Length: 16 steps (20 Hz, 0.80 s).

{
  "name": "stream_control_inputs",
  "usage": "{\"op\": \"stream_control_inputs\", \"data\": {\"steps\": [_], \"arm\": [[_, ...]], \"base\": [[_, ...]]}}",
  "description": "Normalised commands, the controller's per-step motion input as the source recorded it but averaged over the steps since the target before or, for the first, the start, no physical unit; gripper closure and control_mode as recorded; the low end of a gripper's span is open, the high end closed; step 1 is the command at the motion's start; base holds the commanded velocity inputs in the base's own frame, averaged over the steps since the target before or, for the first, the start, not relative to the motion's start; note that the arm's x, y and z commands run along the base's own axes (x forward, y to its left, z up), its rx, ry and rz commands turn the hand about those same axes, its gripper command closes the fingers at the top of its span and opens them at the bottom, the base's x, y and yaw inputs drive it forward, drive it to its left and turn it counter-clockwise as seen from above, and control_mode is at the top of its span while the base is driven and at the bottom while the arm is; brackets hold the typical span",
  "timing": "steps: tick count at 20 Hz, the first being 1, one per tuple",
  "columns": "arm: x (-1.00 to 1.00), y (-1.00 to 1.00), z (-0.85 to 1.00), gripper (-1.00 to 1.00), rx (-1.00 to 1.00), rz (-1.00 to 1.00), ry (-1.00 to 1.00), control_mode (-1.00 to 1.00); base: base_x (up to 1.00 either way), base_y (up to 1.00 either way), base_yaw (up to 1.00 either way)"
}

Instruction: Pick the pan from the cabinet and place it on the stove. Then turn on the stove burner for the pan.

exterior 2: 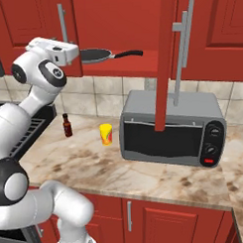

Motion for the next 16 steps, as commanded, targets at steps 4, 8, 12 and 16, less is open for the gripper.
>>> {"op": "stream_control_inputs", "data": {"steps": [4,8,12,16], "arm": [[0.35,0.16,0.00,-1.00,0.00,0.03,-0.02,-1.00],[0.41,0.21,-0.02,1.00,-0.01,0.03,0.00,-1.00],[0.47,0.16,0.00,1.00,0.00,0.07,0.01,-1.00],[0.34,0.18,-0.10,1.00,-0.03,0.06,0.09,-1.00]], "base": [[0.00,0.00,0.00],[0.00,0.00,0.00],[0.00,0.00,0.00],[0.00,0.00,0.00]]}}
